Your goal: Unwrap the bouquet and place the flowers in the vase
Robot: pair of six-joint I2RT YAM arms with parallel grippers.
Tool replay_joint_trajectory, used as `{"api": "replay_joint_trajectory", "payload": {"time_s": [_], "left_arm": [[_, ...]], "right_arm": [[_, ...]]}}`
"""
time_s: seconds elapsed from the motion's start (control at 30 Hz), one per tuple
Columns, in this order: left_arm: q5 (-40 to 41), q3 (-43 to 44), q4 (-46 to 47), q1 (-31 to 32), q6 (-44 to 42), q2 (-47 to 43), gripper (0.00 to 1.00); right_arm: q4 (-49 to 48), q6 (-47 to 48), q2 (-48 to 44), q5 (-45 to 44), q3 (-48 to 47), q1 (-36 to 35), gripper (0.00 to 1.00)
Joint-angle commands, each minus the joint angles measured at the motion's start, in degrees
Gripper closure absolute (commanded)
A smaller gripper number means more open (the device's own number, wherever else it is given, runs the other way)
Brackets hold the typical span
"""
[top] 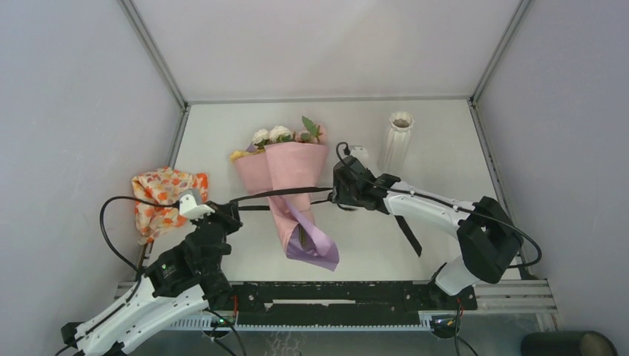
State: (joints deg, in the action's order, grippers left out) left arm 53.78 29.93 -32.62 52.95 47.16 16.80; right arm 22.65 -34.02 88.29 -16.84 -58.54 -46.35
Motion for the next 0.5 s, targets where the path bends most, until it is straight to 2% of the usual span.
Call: {"api": "replay_joint_trajectory", "payload": {"time_s": [0.0,0.47], "left_arm": [[7.17,3.30,-3.90,-0.81,3.23,-1.44,0.96],[12.04,5.21,-11.03,-1.00,5.64,-3.41,0.94]], "right_arm": [[1.69,-0.53,-4.00,-1.77,3.13,4.21,0.40],[1.76,1.73,-12.67,1.49,12.33,17.78,0.39]]}}
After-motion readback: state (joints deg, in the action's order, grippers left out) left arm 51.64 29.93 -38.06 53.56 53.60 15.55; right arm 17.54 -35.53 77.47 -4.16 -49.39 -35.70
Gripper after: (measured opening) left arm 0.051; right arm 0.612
